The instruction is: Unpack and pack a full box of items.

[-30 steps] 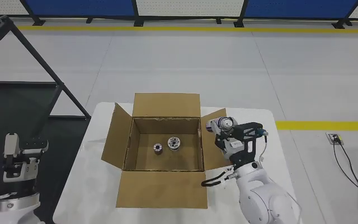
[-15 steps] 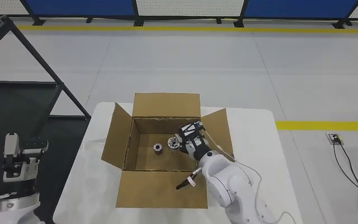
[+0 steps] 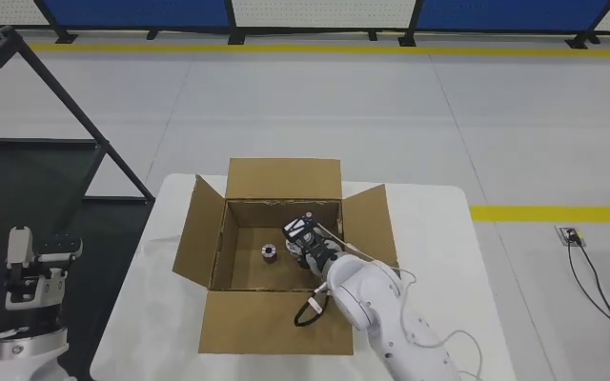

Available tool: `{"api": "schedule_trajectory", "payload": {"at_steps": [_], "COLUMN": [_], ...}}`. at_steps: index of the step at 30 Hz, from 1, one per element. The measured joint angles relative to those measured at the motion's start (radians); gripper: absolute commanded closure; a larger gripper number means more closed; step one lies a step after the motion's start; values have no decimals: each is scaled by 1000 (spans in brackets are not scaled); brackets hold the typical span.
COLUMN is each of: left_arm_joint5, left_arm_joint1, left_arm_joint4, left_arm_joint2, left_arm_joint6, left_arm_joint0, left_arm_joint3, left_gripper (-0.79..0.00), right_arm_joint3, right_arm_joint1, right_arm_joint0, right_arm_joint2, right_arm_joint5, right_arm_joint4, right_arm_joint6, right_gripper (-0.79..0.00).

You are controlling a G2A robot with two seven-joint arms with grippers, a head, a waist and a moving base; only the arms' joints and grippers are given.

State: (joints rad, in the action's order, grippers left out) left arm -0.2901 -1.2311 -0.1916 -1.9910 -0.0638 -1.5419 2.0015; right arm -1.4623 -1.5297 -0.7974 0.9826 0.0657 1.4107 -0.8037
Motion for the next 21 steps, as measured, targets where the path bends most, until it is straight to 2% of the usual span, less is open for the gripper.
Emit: {"api": "schedule_trajectory", "payload": {"at_steps": [12, 13, 15, 21], "left_arm_joint5": [0, 0, 0, 0], "left_arm_joint1": [0, 0, 0, 0], "left_arm_joint4": [0, 0, 0, 0], "left_arm_joint2": [0, 0, 0, 0], "left_arm_joint6": [0, 0, 0, 0], "left_arm_joint0": [0, 0, 0, 0], "left_arm_joint3": [0, 0, 0, 0], "left_gripper": [-785, -785, -785, -785], "right_arm_joint3": [145, 152, 165, 176], "right_arm_joint1": [-14, -15, -16, -16], "right_arm_joint0": [41, 43, 46, 40], "right_arm_joint2": [4, 4, 5, 9], "right_arm_joint5": [10, 12, 15, 20], "right_arm_joint4": [-77, -80, -85, -82], "right_arm_joint6": [22, 22, 23, 31], "right_gripper": [0, -34, -259, -332]}}
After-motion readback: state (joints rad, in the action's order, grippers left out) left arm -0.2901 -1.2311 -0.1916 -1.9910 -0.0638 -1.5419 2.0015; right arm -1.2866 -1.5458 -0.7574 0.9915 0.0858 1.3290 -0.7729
